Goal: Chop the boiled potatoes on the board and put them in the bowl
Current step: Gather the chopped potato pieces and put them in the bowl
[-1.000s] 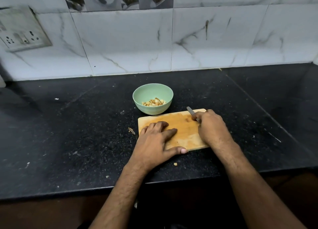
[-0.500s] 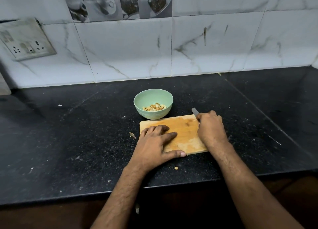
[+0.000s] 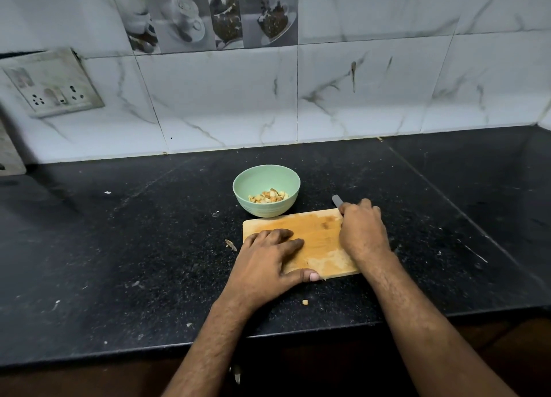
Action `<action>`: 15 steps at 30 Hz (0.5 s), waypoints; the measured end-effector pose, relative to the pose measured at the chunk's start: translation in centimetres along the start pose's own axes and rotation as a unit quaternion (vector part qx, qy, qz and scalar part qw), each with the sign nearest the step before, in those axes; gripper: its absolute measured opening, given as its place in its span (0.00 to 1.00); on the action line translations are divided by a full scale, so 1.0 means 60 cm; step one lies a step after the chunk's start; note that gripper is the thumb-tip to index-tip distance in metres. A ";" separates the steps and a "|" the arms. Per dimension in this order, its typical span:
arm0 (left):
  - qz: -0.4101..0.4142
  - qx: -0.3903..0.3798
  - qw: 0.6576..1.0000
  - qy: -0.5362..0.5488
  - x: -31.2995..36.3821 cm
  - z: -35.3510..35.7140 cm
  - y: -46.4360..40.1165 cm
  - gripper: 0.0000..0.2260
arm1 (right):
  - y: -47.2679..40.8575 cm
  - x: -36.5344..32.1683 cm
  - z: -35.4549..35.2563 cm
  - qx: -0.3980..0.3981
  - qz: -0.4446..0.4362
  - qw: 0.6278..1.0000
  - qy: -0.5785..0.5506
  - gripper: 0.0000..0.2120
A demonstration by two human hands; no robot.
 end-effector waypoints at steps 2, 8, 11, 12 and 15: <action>-0.014 0.029 0.999 0.023 0.000 -0.010 -0.003 0.35 | 0.001 -0.005 -0.002 0.017 -0.010 1.000 0.003 0.20; -0.075 0.236 0.965 0.088 -0.023 -0.033 -0.010 0.23 | 0.005 -0.049 -0.016 0.000 -0.110 0.990 -0.093 0.22; -0.126 0.357 0.917 0.126 -0.036 -0.042 -0.011 0.25 | 0.007 -0.077 -0.013 -0.080 -0.147 0.973 -0.156 0.30; -0.148 0.371 0.908 0.131 -0.042 -0.046 -0.013 0.28 | 0.007 -0.085 -0.012 -0.109 -0.156 0.968 -0.165 0.33; -0.220 0.307 0.904 0.200 -0.068 -0.042 -0.031 0.38 | 0.005 -0.107 -0.003 -0.162 -0.165 0.957 -0.174 0.37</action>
Point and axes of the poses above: each hand's wrist, its own y-axis away from the middle knuckle, its own z-axis out of the palm, x = y × z, the point moved 1 cm from there along -y, towards the middle knuckle, and after that the axes turned 10 degrees about z, right-handed, at the moved point
